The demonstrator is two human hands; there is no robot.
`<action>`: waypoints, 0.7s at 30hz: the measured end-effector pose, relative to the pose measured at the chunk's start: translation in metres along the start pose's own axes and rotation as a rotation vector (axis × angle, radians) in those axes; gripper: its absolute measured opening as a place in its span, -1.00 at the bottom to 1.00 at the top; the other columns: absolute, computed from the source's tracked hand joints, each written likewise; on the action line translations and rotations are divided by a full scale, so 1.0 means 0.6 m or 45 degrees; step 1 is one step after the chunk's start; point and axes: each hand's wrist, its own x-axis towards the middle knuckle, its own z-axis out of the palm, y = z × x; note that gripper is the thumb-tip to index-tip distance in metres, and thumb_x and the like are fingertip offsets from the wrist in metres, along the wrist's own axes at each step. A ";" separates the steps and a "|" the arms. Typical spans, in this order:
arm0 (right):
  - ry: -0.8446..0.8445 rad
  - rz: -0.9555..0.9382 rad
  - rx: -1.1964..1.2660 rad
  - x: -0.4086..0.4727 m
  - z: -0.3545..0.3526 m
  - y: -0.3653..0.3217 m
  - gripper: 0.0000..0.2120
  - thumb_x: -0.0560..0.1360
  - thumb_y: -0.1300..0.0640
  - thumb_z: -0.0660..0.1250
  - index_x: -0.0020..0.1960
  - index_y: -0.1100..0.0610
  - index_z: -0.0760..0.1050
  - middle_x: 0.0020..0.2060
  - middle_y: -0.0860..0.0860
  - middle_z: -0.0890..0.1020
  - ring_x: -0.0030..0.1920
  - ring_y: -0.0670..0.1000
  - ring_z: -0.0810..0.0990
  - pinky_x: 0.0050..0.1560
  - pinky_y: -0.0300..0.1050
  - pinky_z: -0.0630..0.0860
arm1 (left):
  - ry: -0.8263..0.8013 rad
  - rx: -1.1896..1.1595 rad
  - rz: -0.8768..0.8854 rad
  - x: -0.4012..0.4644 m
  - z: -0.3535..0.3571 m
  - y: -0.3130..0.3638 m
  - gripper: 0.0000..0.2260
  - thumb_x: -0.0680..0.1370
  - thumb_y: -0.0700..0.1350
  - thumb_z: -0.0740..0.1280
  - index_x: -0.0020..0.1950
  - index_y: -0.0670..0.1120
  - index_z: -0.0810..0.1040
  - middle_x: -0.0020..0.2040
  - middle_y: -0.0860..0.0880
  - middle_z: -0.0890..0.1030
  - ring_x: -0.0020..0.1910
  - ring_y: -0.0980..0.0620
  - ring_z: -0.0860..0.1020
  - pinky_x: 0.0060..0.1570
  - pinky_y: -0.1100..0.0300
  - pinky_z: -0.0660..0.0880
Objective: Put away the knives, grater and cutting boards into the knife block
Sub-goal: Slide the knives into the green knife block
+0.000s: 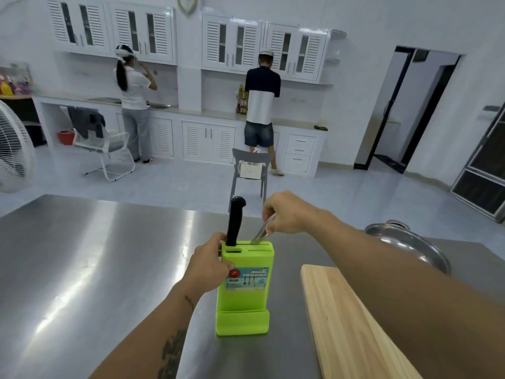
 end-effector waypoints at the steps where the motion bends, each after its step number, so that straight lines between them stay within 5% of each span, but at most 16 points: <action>1: 0.021 0.022 0.087 0.002 0.007 0.001 -0.79 0.28 0.15 0.57 -0.11 0.07 0.65 -0.22 -0.02 0.64 -0.18 -0.01 0.59 -0.16 -0.12 0.56 | 0.009 0.002 0.006 0.000 0.002 0.000 -0.55 0.42 -0.27 0.43 0.16 0.15 0.42 0.06 0.03 0.61 0.04 -0.01 0.62 -0.06 0.09 0.62; 6: 0.156 0.098 0.288 0.003 0.029 0.023 -0.81 0.30 0.18 0.54 -0.09 0.05 0.66 -0.23 -0.01 0.67 -0.20 -0.02 0.63 -0.11 -0.08 0.61 | 0.075 0.034 0.002 -0.005 0.013 0.001 -0.58 0.43 -0.24 0.43 0.17 0.11 0.41 0.10 0.01 0.61 -0.01 0.01 0.58 -0.31 0.38 0.42; 12: 0.325 0.035 0.150 -0.009 0.070 0.035 -0.73 0.48 0.12 0.38 0.16 -0.08 0.52 0.00 -0.02 0.44 -0.08 0.04 0.55 -0.02 -0.01 0.51 | 0.107 0.046 0.005 0.000 0.016 0.008 -0.56 0.45 -0.25 0.40 0.25 0.08 0.41 0.10 -0.01 0.59 -0.01 0.01 0.56 -0.35 0.43 0.37; 16: 0.340 0.025 0.195 -0.019 0.075 0.037 -0.71 0.52 0.17 0.34 0.20 -0.07 0.50 0.00 -0.05 0.39 -0.21 -0.16 0.52 -0.05 -0.08 0.49 | 0.126 0.051 0.034 -0.005 0.017 0.004 -0.54 0.43 -0.24 0.41 0.25 0.10 0.40 0.06 0.03 0.59 0.01 0.00 0.56 -0.23 0.32 0.43; 21: 0.321 0.028 0.197 -0.033 0.078 0.034 -0.71 0.52 0.18 0.34 0.20 -0.08 0.50 0.01 -0.03 0.40 -0.11 -0.03 0.55 0.05 0.02 0.55 | 0.127 0.014 0.025 -0.019 0.021 0.007 -0.52 0.44 -0.26 0.41 0.28 0.09 0.40 0.06 0.04 0.58 0.00 0.01 0.56 -0.25 0.34 0.44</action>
